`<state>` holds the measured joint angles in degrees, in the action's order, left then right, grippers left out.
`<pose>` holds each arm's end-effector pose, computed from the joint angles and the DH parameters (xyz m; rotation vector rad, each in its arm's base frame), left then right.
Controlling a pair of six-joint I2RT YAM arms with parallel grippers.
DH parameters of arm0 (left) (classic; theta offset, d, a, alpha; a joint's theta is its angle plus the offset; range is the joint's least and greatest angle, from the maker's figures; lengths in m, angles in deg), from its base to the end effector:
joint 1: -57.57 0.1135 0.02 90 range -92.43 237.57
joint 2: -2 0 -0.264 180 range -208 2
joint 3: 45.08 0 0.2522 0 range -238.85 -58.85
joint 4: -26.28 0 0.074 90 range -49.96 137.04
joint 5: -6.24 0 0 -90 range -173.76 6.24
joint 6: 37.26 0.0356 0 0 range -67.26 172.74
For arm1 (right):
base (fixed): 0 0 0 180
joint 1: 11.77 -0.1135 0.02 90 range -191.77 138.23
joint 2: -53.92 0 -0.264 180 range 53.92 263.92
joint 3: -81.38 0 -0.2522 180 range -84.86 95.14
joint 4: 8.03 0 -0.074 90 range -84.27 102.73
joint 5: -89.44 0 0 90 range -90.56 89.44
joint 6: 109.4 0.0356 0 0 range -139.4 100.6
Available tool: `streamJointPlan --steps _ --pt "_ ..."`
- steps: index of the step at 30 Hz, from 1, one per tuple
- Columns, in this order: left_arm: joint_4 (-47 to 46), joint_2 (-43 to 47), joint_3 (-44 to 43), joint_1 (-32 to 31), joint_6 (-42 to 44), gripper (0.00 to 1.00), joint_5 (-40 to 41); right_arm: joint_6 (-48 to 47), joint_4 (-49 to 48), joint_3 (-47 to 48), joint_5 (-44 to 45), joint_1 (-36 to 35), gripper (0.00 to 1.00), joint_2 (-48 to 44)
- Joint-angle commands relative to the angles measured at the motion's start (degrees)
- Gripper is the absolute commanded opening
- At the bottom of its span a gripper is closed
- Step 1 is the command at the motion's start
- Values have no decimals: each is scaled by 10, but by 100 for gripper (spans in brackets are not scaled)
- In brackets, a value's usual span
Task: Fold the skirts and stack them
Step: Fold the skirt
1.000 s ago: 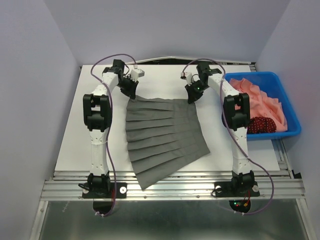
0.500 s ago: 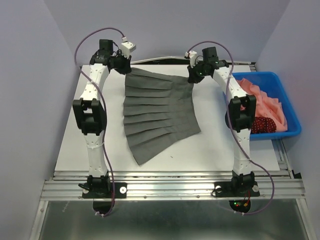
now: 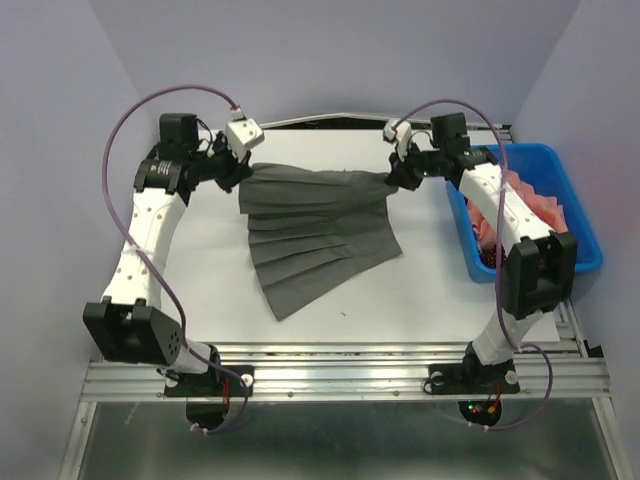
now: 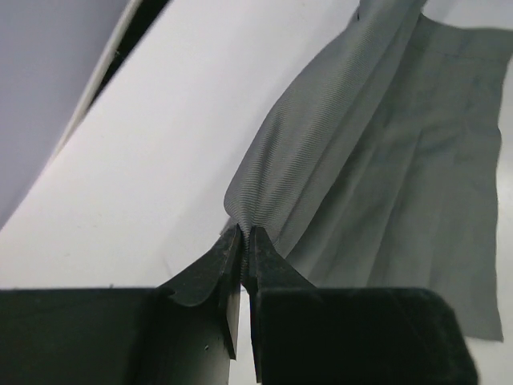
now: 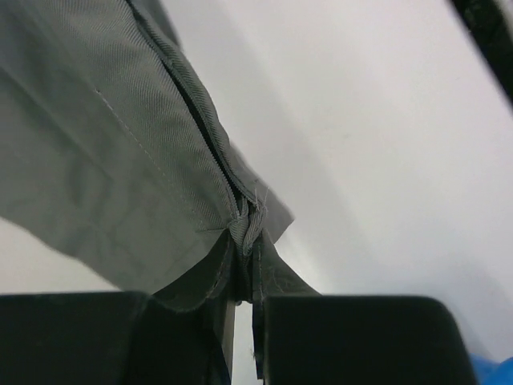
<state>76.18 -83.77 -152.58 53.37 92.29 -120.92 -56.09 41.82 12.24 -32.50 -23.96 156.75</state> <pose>0.3226 -0.0453 0.4218 1.0781 1.6440 -0.2669 0.3929 0.1041 0.3367 -1.1575 1.8719 0.4034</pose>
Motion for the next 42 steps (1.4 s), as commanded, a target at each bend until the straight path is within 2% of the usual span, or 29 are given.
streamJointPlan --steps 1,6,10,11,12,13,16,17,23,28,30,32,34,36,42 --pt "37 73 140 -15 83 0 35 -65 -16 -166 16 -9 1 -68" --pt "-9 176 365 -104 88 0 86 -102 -91 -353 59 -53 1 -160" --pt "-69 197 473 -153 50 1 130 -88 -168 -441 110 -83 1 -168" --pt "-81 196 485 -170 42 10 144 -78 -195 -450 123 -91 1 -160" --pt "-89 192 499 -176 36 16 148 -70 -204 -459 129 -91 1 -155" --pt "-96 189 503 -179 33 28 147 -65 -222 -459 135 -91 1 -144" --pt "-105 185 514 -193 30 42 151 -53 -233 -454 147 -91 1 -134" --pt "-105 186 515 -196 29 46 152 -50 -234 -452 148 -91 1 -134" --pt "-60 215 482 -200 34 55 130 -27 -221 -436 137 -91 1 -166" --pt "-27 225 417 -200 18 56 112 -8 -201 -399 105 -91 1 -215" --pt "-25 210 390 -200 5 60 97 -10 -193 -391 85 -91 1 -222" --pt "-38 198 347 -200 -17 71 83 -14 -184 -392 73 -96 1 -229" --pt "-74 173 318 -204 -32 77 61 -15 -182 -397 66 -96 1 -231" --pt "-99 134 301 -230 -63 79 69 -9 -189 -405 61 -96 2 -236" --pt "-257 20 255 -305 -166 81 55 36 -230 -430 56 -96 4 -244"
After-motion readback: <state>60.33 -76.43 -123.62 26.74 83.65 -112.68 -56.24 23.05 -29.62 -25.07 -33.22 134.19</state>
